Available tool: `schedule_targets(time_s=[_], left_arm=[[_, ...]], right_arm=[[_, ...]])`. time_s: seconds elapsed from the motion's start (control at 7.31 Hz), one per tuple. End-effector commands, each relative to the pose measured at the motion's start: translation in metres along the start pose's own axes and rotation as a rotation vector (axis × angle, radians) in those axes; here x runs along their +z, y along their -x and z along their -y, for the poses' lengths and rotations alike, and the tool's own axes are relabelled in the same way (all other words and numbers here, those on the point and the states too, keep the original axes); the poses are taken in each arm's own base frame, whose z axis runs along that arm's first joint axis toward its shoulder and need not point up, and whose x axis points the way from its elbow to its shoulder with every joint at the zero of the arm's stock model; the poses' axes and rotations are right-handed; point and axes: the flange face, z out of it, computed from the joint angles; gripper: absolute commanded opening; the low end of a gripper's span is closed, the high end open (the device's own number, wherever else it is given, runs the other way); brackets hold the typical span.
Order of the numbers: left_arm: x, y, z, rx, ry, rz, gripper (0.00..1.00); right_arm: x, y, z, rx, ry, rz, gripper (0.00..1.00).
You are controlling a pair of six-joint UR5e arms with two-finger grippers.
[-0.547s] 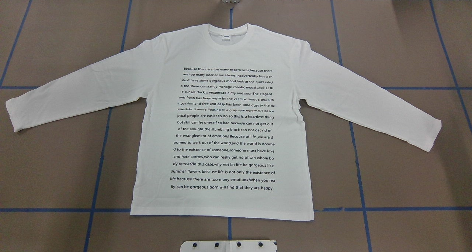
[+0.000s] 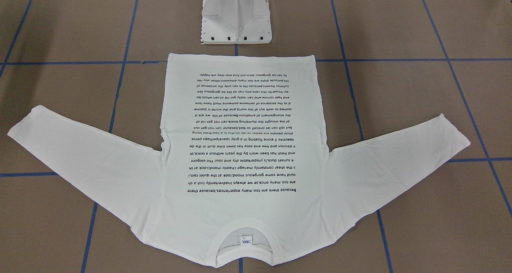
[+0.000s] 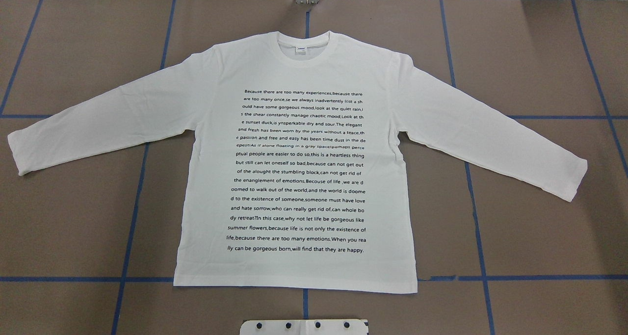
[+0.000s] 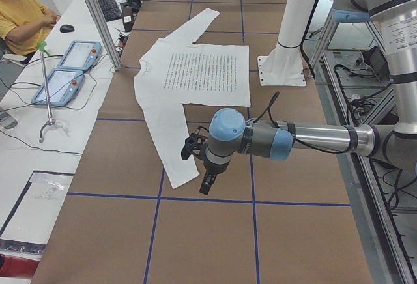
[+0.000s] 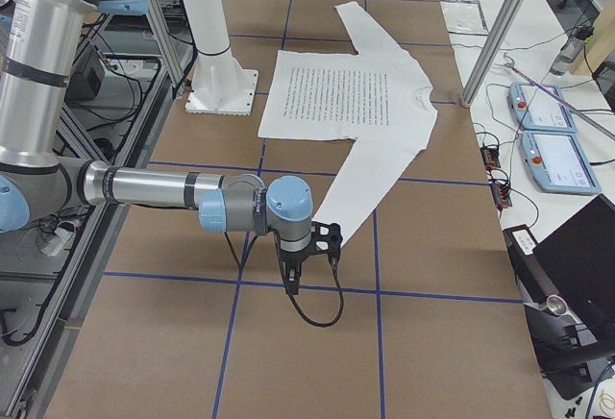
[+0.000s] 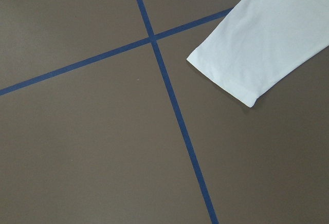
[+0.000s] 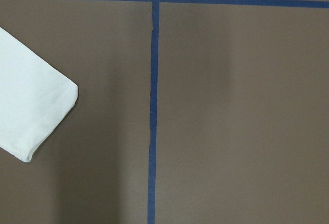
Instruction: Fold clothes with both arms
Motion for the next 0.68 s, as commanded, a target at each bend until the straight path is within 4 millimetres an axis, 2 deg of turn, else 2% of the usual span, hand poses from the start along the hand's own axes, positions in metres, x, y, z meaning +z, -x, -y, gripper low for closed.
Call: schedule_targets(time_s=[0.0,0.14,0.27,0.41,0.55], left_arm=[[-0.017,-0.013,0.012,0.027,-0.040,0.005,1.00],[-0.030,-0.025,0.020,0.063,-0.079,0.002,1.00],[-0.052,-0.037,0.052,0.131,-0.160,0.023,1.00],[-0.065,-0.043,0.071,0.190,-0.221,0.041,1.00],[-0.067,-0.042,0.078,0.255,-0.288,0.057,1.00]], right_arm=[[-0.011,0.011,0.009,-0.010,-0.024,0.001,1.00],[-0.029,0.029,0.017,-0.047,-0.066,0.017,1.00],[-0.057,0.052,0.022,-0.093,-0.123,0.017,1.00],[-0.080,0.071,0.028,-0.144,-0.187,0.015,1.00],[-0.083,0.074,0.036,-0.166,-0.217,0.017,1.00]])
